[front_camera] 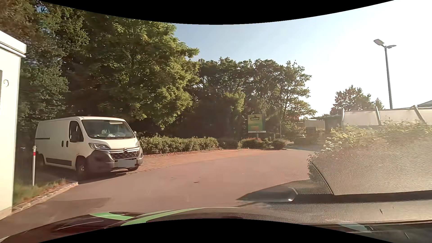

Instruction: Follow the waypoints while adhering to traffic rules and regulations

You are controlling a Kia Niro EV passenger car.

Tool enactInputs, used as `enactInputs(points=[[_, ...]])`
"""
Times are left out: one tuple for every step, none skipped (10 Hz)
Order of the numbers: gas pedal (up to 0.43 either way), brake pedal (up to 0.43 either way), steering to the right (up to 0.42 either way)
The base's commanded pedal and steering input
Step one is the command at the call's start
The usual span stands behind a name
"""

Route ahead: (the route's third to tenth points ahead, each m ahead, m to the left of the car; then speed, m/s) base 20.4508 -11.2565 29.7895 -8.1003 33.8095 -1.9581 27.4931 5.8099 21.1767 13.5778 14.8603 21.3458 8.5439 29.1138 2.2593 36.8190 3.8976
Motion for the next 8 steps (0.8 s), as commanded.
enactInputs(points=[[0.0,0.0,0.002],[0.0,0.0,0.002],[0.0,0.0,0.001],[0.0,0.0,0.008],[0.0,0.0,0.022],[0.0,0.0,0.034],[0.0,0.0,0.049],[0.008,0.0,0.068]])
